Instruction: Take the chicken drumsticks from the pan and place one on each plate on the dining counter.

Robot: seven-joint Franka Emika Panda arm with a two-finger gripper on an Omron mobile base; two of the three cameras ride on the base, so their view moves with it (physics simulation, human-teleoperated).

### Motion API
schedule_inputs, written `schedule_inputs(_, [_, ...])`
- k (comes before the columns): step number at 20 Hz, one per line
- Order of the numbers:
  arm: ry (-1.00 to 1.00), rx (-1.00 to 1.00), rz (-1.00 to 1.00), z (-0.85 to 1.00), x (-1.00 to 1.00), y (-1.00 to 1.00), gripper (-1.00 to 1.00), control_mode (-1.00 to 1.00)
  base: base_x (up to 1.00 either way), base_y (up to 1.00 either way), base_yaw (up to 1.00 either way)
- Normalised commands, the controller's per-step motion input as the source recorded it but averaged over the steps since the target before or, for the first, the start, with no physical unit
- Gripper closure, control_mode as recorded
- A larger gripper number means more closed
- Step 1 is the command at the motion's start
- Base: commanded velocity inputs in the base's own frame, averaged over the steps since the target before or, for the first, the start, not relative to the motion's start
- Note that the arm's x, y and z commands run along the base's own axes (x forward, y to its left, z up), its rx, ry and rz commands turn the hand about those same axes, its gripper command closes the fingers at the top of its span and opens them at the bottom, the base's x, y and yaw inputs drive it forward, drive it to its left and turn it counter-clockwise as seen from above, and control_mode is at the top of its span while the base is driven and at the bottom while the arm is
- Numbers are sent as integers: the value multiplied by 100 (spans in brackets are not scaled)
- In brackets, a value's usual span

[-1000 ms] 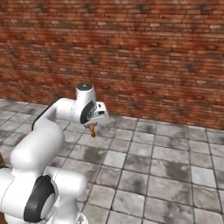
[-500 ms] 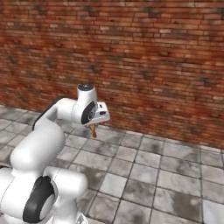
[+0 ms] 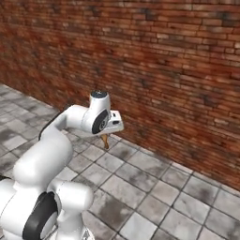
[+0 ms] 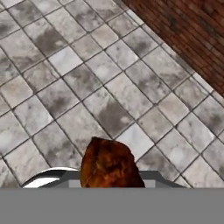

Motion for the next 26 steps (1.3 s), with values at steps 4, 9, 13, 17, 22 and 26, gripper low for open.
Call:
schedule_inputs(4, [0,0,0,0,0,0,100,100,54,0,76])
schedule_inputs(9, [0,0,0,0,0,0,100,100,63,0,72])
schedule_inputs(13, [0,0,0,0,0,0,100,100,88,0,54])
schedule_inputs(17, [0,0,0,0,0,0,100,100,97,0,44])
schedule_inputs(22, [0,0,0,0,0,0,100,100,100,0,23])
schedule_inputs(26, [0,0,0,0,0,0,100,100,100,0,11])
